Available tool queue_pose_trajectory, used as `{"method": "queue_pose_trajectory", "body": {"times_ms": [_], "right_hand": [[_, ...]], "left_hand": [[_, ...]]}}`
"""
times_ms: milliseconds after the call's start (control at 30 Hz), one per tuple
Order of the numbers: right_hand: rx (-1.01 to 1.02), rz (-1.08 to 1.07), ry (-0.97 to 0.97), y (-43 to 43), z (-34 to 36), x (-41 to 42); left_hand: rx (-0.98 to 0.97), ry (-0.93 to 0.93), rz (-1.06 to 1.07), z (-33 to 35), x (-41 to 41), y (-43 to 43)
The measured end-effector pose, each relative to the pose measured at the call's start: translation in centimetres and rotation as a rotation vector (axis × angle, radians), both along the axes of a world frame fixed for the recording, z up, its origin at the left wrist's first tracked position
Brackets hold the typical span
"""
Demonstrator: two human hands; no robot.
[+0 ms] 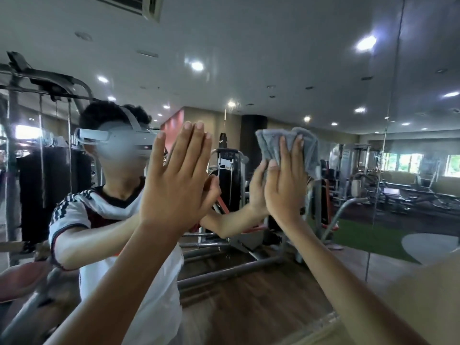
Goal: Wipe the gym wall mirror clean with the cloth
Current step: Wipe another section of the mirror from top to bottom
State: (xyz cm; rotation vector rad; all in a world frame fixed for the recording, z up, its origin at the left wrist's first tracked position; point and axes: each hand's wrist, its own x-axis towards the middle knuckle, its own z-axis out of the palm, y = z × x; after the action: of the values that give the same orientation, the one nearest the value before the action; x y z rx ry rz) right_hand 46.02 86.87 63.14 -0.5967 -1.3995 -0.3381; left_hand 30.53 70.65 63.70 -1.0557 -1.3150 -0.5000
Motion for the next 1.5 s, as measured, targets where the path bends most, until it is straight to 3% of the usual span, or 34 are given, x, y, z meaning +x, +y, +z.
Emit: {"method": "queue_pose_trajectory", "body": {"times_ms": [133, 200, 367, 500, 600, 700, 767, 833, 933, 1000, 1133, 1267, 1367, 1500], "right_hand": [[0.131, -0.017, -0.279, 0.1, -9.6, 1.4], [0.105, -0.06, -0.327, 1.4, -13.1, 3.4], [-0.185, -0.049, 0.009, 3.1, -8.7, 5.2], [-0.121, -0.057, 0.099, 1.5, -5.0, 2.1], [0.056, -0.049, -0.074, -0.6, -7.4, 0.6], [0.245, -0.065, -0.401, -0.3, -13.9, 1.6], [0.235, -0.068, -0.488, 1.4, -17.3, 4.1], [0.056, -0.072, -0.364, 3.1, -17.6, 6.4], [-0.263, -0.044, -0.022, 3.6, -13.4, 6.6], [-0.327, 0.003, 0.092, 2.5, -10.7, 4.8], [-0.13, 0.07, 0.004, -1.3, -11.4, 0.8], [0.069, 0.026, -0.251, -1.7, -19.7, 1.0], [0.003, -0.04, -0.334, 1.0, -24.5, 4.8], [-0.21, -0.038, -0.113, 3.0, -21.8, 6.3]], "left_hand": [[0.004, 0.002, -0.02, -2.7, 0.0, -0.2], [-0.007, 0.004, -0.019, -4.7, 0.0, -0.4], [-0.041, 0.002, -0.001, -6.8, 0.3, -0.4], [-0.034, -0.001, -0.024, -6.8, 0.2, -0.4], [-0.027, -0.015, -0.06, -7.0, -0.1, -0.4], [-0.022, -0.016, -0.074, -7.1, -0.3, -0.3], [-0.024, -0.024, -0.08, -7.1, -0.3, -0.4], [-0.026, -0.039, -0.072, -7.6, -0.3, -0.5], [-0.001, -0.069, -0.088, -9.0, 0.1, -0.4], [0.031, -0.099, -0.114, -10.3, 0.6, -0.3], [0.056, -0.134, -0.158, -14.2, 1.3, 0.2], [0.083, -0.14, -0.185, -15.6, 1.3, 0.3], [0.076, -0.14, -0.171, -15.4, 1.4, 0.3], [0.085, -0.157, -0.148, -15.5, 1.7, 0.5]]}}
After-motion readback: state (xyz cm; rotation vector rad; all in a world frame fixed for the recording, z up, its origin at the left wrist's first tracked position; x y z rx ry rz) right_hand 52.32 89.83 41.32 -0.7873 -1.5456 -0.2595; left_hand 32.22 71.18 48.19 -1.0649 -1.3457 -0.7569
